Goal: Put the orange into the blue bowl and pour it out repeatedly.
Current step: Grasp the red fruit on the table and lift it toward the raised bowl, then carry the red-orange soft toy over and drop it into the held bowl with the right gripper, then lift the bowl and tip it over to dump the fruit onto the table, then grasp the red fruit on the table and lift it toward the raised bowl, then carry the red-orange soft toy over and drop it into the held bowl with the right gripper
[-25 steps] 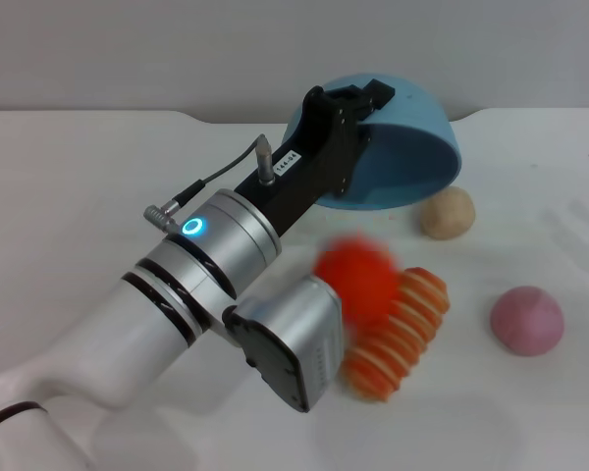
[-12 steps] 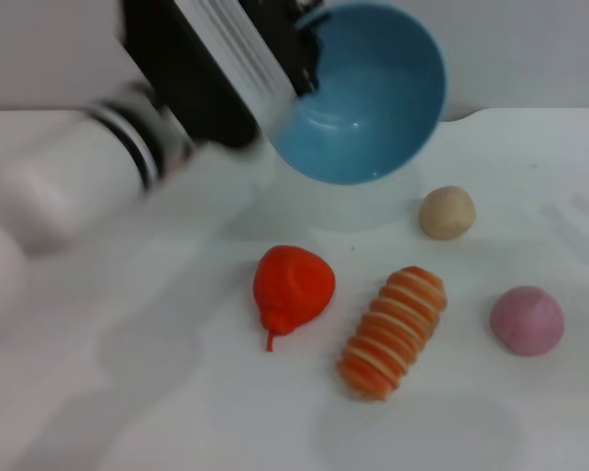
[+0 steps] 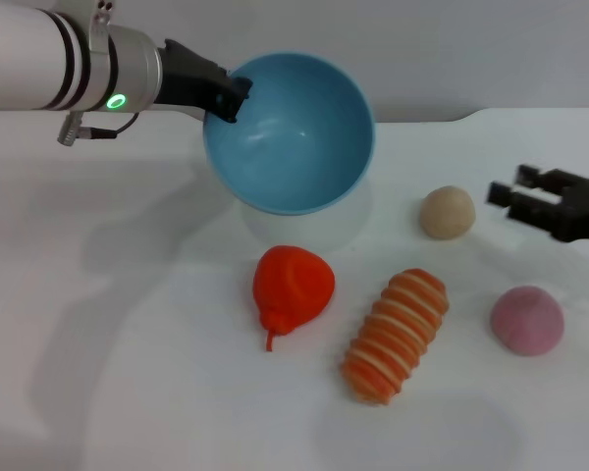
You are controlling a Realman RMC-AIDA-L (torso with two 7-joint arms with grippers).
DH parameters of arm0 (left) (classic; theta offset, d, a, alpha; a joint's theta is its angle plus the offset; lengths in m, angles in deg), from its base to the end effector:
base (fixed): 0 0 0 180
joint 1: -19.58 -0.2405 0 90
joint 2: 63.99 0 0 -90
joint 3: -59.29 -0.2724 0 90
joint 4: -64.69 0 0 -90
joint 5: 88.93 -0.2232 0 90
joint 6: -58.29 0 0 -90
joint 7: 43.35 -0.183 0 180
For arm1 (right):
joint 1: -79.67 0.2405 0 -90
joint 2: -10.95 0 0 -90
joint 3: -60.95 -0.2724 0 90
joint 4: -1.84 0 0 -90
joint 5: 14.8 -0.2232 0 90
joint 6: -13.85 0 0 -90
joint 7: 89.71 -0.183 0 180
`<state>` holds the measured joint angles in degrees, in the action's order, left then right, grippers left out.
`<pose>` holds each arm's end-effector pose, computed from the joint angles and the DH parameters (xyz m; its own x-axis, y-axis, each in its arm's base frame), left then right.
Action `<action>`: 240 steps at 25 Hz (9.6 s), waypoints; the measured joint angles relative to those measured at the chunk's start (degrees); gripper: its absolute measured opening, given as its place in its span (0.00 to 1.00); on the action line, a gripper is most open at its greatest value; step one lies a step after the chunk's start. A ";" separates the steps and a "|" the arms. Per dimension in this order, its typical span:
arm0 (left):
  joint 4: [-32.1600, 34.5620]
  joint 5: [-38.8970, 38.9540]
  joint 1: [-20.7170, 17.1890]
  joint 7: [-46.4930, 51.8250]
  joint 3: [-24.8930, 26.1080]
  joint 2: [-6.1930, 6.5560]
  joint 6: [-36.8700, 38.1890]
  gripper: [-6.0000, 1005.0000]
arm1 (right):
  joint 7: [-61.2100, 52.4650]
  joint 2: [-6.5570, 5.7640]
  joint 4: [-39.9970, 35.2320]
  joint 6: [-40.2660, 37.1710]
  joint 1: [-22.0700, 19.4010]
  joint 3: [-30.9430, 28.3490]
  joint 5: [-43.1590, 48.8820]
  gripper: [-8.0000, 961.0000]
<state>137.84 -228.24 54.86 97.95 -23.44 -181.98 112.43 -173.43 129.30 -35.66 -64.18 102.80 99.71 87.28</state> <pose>-0.1504 0.4661 -0.0358 0.9001 0.3917 0.1907 0.4224 -0.6781 -0.6015 0.3173 0.3720 -0.0058 0.6123 -0.4117 -0.6750 -0.7212 -0.6406 -0.2635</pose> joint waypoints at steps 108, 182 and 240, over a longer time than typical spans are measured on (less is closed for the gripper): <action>-2.65 -8.85 -0.14 -4.92 -14.55 -0.12 -21.36 0.01 | 5.26 0.13 4.38 -8.24 -4.95 -5.37 -16.22 0.57; 0.89 -7.58 1.53 12.52 -7.42 -0.53 -0.44 0.01 | -10.07 0.90 18.59 13.20 22.81 9.83 15.98 0.70; -0.73 -4.05 5.46 11.99 -16.62 -0.58 1.19 0.01 | -10.19 0.10 -9.04 -11.96 7.60 7.58 -3.91 0.04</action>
<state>137.12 -232.29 60.32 109.94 -40.06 -182.56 113.63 -183.62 129.40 -44.70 -76.13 110.40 107.28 83.37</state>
